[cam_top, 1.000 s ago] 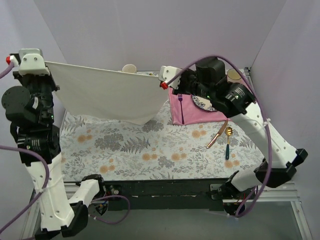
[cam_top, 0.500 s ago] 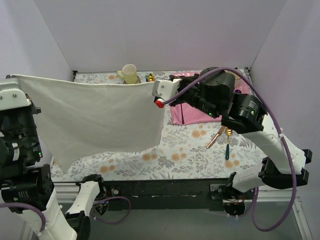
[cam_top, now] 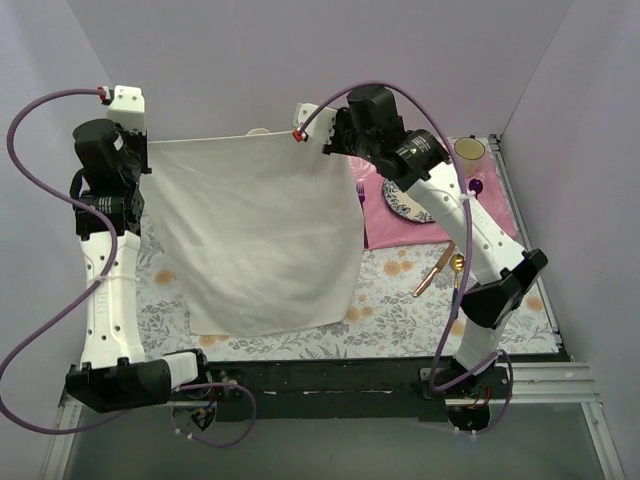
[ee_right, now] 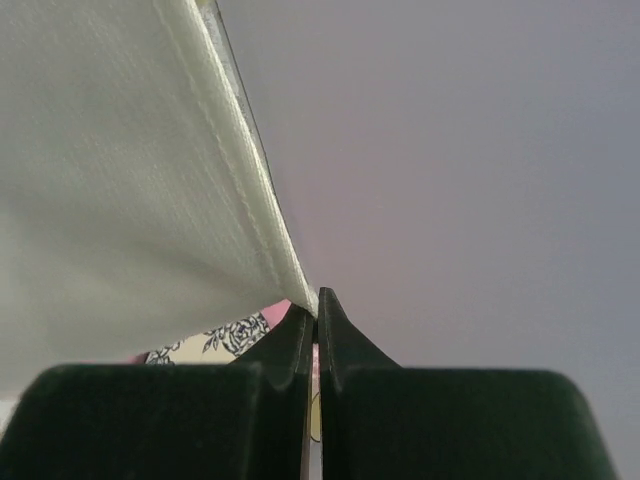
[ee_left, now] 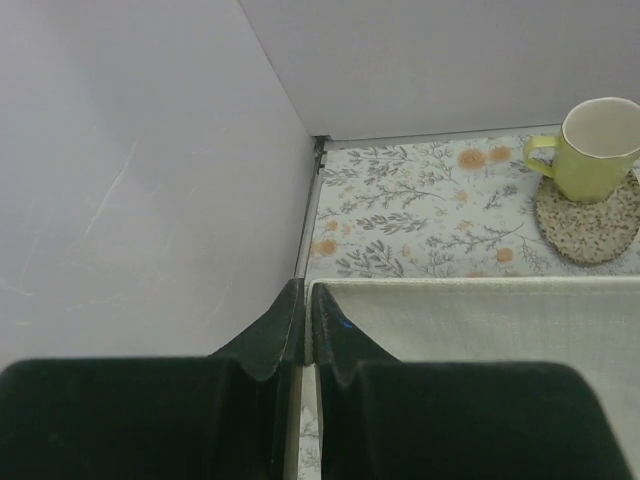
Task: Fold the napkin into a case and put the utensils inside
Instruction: Flatten out the crumpled napkin at the center of the board.
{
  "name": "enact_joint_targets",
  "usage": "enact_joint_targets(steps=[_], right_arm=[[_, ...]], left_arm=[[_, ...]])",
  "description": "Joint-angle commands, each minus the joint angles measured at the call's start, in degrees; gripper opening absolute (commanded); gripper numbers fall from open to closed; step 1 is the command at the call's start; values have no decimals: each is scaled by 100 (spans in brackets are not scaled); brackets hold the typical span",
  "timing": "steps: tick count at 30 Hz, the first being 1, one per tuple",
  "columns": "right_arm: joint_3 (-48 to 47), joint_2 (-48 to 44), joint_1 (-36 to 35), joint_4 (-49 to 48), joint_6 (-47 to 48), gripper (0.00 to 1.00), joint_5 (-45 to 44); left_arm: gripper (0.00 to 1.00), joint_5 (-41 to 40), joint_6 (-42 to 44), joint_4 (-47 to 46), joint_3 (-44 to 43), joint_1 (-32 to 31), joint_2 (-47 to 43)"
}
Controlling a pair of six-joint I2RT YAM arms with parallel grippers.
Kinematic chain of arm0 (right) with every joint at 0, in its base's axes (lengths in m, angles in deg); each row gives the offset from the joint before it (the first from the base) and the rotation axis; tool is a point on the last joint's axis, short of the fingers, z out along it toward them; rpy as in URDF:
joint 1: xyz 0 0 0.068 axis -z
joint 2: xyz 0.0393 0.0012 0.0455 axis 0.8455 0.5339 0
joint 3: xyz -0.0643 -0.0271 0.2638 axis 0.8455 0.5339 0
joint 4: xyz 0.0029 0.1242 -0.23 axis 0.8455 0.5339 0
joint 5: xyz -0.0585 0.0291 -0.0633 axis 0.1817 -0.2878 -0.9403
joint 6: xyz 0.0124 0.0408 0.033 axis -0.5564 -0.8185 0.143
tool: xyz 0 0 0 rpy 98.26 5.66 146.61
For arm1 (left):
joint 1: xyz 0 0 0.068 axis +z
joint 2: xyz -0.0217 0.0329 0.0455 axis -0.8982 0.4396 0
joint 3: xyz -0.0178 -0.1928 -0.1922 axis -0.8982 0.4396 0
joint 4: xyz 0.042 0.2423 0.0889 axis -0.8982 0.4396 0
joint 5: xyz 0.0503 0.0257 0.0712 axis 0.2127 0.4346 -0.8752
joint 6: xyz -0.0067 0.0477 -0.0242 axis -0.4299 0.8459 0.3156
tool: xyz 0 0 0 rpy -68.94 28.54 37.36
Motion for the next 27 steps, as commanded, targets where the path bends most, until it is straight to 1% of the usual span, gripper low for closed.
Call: enact_joint_targets(steps=[1,2,3,4,5,6,7,8,10,12,13,15,16,17,19,20,21,23,24,25,26,27], right_arm=[[-453,345,307,-844,23,1,398],[-629,617,360,-932,49,1,390],[-866,758,447,-967,67,1,364],[-1294,882,492,-1003,93,1,337],[-1481,1022,527,-1029,163,1,320],[-1544,1024,562,-1221,216,1,285],[-1405,971,571,-1371,286,1,223],[-1291,788,571,-1563,391,1,223],[-949,568,571,-1942,453,1,240],[-912,347,563,-1987,340,1,275],[-903,286,571,-1952,287,1,345],[-649,5,563,-1865,182,1,494],[-483,-109,545,-1734,164,1,713],[50,-397,528,-1680,155,1,811],[675,-698,492,-1462,137,1,1126],[992,-969,423,-1382,137,1,1189],[1639,-1102,387,-1320,129,1,1242],[2214,-1470,326,-1136,76,1,1584],[2835,-1586,291,-1109,76,1,1637],[3076,-1709,264,-1082,41,1,1716],[3331,-1893,203,-925,14,1,1804],[3681,-1990,159,-863,-3,1,1857]], left_arm=[[0,252,-284,-882,-227,275,218],[0,488,-399,-882,-376,484,541],[0,674,-696,-848,-552,599,745],[0,841,-803,-813,-1015,722,903],[0,1251,-909,-725,-1228,898,1044],[0,1403,-1014,-672,-1474,952,1280],[0,1509,-1050,-637,-1824,1013,1352],[0,1667,-1050,-558,-2002,1040,1423],[0,1721,-1024,-435,-2336,1092,1476],[0,1809,-998,-294,-2364,1171,1302],[0,1827,-937,-311,-2242,1276,1161],[0,1949,-796,-600,-1488,1426,749],[0,1985,-586,-688,-1198,1548,320],[0,2028,-489,-689,-708,1585,107],[0,2081,-243,-523,-344,1637,-323],[0,2108,-15,-252,32,1655,-430],[0,2099,109,-154,235,1664,-553],[0,2187,503,65,736,1734,-991],[0,2231,627,136,1174,1752,-1159],[0,2327,768,224,1335,1769,-1291],[0,2397,1091,538,1432,1769,-1484],[0,2433,1225,741,1555,1769,-1538]])
